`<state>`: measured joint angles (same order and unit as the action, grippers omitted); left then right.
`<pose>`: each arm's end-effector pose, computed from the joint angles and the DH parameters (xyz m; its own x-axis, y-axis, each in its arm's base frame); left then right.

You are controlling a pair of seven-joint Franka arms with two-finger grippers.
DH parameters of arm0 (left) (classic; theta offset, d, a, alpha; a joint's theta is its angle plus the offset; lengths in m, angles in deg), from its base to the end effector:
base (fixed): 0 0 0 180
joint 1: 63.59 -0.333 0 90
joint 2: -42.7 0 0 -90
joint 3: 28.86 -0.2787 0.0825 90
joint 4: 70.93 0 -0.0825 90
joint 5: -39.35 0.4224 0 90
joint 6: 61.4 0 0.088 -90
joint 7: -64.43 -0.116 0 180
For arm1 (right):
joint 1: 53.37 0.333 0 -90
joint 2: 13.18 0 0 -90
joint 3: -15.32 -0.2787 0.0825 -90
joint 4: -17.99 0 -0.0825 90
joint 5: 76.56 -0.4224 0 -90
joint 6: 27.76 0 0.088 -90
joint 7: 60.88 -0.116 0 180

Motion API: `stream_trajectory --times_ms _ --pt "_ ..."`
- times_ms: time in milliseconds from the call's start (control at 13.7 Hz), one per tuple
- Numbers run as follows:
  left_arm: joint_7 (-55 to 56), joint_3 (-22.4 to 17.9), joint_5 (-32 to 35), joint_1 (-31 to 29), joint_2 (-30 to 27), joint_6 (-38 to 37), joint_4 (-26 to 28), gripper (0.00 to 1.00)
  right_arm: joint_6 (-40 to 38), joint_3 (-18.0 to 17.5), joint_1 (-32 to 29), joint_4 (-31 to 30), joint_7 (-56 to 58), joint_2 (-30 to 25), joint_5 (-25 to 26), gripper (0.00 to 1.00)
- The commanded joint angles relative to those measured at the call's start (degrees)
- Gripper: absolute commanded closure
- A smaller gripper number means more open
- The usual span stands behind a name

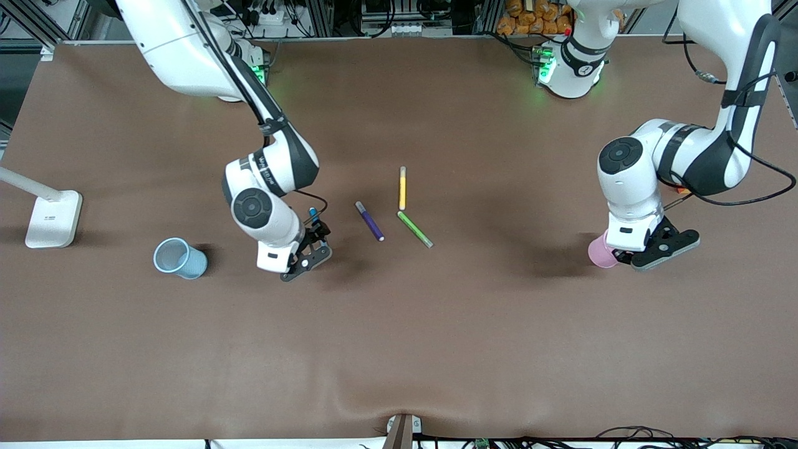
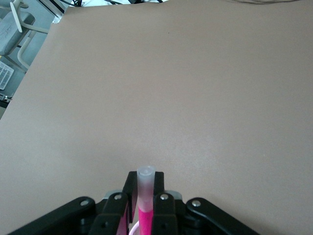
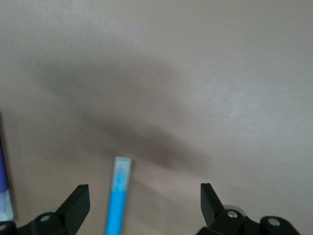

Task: Place pink and blue markers in matching cups
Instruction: 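Lower the right gripper onto the blue marker while the left gripper holds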

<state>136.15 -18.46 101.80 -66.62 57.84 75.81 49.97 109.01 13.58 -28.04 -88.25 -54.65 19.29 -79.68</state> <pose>0.5977 -0.0659 0.2268 0.8538 0.1557 0.4967 0.3822 -0.8353 -0.3952 0.5731 0.2939 0.1422 0.8588 0.5115 -0.0291 0.5096 -0.8586 -0.0557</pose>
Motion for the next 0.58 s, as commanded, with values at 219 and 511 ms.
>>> stream_trajectory --times_ms 219,511 --pt "6.4 0.3 4.6 0.4 1.3 0.3 0.4 1.0 4.6 0.7 3.3 -3.9 -5.1 0.7 0.5 0.0" --pt "7.4 0.3 4.7 0.7 1.5 0.2 0.4 0.17 5.2 0.7 3.7 -3.8 -5.1 1.6 0.6 0.0"
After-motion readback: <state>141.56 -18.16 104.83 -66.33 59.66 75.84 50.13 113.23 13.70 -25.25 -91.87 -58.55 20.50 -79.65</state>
